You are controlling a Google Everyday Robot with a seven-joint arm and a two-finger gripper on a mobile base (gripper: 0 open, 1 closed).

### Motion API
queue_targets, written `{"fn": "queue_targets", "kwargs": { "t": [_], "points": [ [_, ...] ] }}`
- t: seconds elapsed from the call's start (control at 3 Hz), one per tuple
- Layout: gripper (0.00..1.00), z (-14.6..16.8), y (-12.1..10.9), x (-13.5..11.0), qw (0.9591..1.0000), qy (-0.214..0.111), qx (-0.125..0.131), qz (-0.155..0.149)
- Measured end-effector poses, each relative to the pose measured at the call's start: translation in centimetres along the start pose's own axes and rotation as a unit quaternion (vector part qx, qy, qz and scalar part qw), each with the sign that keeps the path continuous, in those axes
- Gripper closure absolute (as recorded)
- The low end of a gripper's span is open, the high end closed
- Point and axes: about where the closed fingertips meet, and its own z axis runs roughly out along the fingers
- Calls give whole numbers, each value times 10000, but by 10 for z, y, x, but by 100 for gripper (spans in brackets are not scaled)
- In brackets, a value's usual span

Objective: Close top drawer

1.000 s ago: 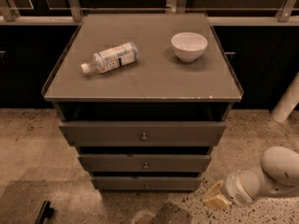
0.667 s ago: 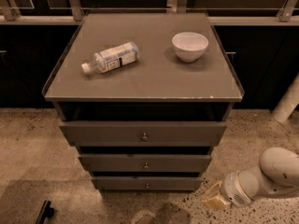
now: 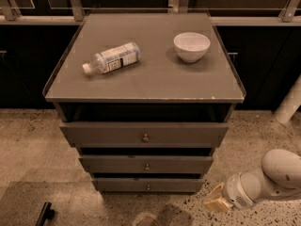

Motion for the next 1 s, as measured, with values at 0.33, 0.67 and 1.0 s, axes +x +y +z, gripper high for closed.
{"fn": "queue_targets", "kwargs": {
  "t": [0.33, 0.67, 1.0],
  "points": [
    [11, 0, 0, 0, 10000, 0, 0, 0],
    [0, 0, 0, 0, 10000, 0, 0, 0],
    [0, 0, 0, 0, 10000, 0, 0, 0]
  ]
}}
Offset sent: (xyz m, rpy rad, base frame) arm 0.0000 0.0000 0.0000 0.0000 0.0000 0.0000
